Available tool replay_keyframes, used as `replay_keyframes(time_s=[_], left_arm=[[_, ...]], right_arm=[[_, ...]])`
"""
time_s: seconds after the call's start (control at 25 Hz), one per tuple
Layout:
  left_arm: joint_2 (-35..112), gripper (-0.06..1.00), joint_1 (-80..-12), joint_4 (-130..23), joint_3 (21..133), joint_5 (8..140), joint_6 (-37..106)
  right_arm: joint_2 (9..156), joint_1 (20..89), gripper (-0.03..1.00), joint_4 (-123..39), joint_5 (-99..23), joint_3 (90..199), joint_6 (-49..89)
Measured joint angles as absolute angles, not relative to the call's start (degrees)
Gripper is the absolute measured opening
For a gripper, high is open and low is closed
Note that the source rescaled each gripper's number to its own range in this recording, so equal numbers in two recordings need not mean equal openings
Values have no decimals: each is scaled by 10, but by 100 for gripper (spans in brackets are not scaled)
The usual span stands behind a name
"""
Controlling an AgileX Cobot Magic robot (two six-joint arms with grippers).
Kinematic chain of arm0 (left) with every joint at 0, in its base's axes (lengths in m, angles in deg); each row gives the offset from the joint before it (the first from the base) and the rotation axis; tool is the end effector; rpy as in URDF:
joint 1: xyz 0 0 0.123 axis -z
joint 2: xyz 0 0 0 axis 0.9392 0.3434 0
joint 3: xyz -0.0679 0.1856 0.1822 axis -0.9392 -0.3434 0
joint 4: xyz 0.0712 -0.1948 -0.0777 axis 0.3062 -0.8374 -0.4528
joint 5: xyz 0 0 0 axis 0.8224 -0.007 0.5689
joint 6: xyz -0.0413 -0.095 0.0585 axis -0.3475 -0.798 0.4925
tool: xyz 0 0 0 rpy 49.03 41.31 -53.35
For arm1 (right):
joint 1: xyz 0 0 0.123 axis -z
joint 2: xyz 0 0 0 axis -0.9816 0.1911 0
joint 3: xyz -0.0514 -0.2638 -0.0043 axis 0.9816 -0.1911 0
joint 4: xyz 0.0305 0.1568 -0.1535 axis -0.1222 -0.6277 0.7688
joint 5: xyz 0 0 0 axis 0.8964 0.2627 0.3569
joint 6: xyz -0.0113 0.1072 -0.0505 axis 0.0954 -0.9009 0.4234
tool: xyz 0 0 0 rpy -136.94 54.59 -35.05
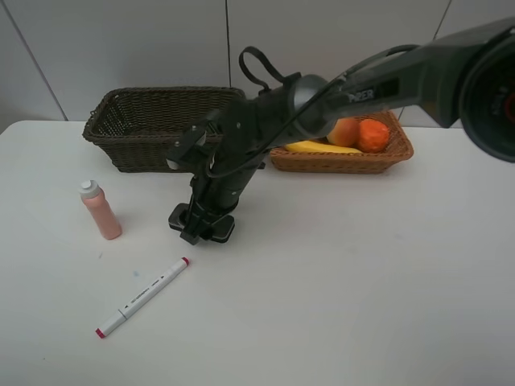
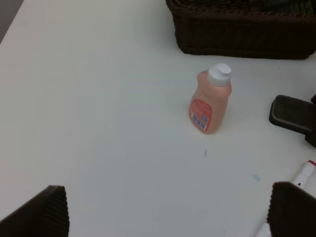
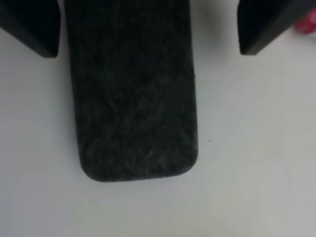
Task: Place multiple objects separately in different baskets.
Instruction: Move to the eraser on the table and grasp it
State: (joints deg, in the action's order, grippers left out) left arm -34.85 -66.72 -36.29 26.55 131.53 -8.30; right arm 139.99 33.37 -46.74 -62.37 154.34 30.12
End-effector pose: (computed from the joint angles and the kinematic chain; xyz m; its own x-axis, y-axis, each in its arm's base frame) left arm 0.0075 0.0056 0.2508 -0.4484 -0.0940 -0.8889 -0.0438 0.9956 -0.0831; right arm 0.2956 0.3232 0.0795 -0.3269 -0.8683 -0.3731 -0.9317 0.3623 -0.0268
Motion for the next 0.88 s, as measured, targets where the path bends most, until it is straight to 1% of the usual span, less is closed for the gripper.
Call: replay_keyframes(time_s=[0.6, 0.64, 0.68, 0.72, 0.76, 0.8, 0.88], left_arm=[[-348, 100, -667, -363, 266, 1315, -83], [-348, 100, -667, -363, 266, 1315, -83], [-348, 100, -667, -363, 266, 1315, -83], [-348, 100, -667, -363, 266, 1315, -83], [-348, 100, -667, -363, 266, 1315, -83], [-348, 100, -667, -363, 266, 1315, -83], [-348, 100, -667, -363, 266, 1315, -83]], right_arm=[[1416, 334, 85, -469, -615, 1548, 303], [1416, 334, 82, -469, -615, 1548, 303], [1416, 334, 74, -469, -612, 1548, 303], [1416, 334, 59, -468, -611, 1548, 303], [1416, 334, 38, -467, -611, 1548, 303], [1416, 334, 33, -468, -613, 1548, 303], [1416, 334, 33, -468, -618, 1548, 303]])
